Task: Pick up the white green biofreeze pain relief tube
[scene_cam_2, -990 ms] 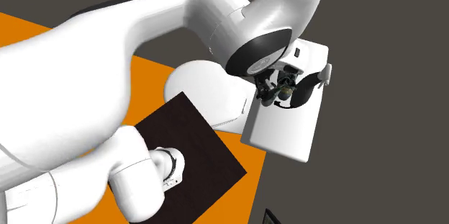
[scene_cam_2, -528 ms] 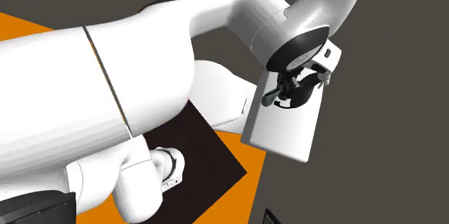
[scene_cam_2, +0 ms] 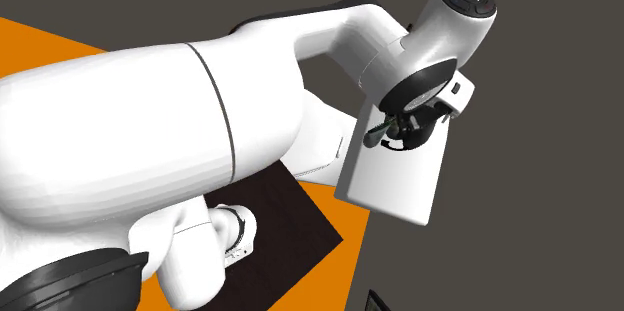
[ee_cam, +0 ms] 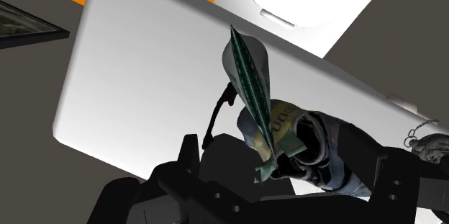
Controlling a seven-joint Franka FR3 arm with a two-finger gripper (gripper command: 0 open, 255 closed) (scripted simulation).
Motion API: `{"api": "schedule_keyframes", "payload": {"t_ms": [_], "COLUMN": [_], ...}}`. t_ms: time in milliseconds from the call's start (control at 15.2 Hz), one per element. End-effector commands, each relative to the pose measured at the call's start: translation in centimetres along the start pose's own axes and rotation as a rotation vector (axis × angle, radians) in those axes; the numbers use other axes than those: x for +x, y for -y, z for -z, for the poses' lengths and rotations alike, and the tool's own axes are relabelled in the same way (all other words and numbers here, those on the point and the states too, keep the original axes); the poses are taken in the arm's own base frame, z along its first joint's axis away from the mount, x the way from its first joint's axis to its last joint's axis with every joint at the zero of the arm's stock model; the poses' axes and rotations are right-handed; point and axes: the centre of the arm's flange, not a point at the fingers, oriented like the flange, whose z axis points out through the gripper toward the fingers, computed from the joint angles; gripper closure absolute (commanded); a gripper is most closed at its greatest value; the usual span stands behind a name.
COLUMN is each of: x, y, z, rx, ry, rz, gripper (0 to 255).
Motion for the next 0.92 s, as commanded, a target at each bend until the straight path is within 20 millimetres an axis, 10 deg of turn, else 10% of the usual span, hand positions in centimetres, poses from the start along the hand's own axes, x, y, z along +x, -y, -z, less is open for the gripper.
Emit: {"api": "schedule_keyframes", "payload": {"t_ms": [0, 66, 132, 858], "x": [0.1, 0.1, 0.0, 0.1], "y": [0.0, 0.0, 0.0, -0.1], "z": [-0.8, -0.8, -0.9, 0.2], "rx": [0.0, 0.0, 0.0, 0.0], "ry": [0.0, 0.0, 0.0, 0.0], "rz": [0.0, 0.0, 0.0, 0.0], "gripper": [0, 0, 255, 255]}}
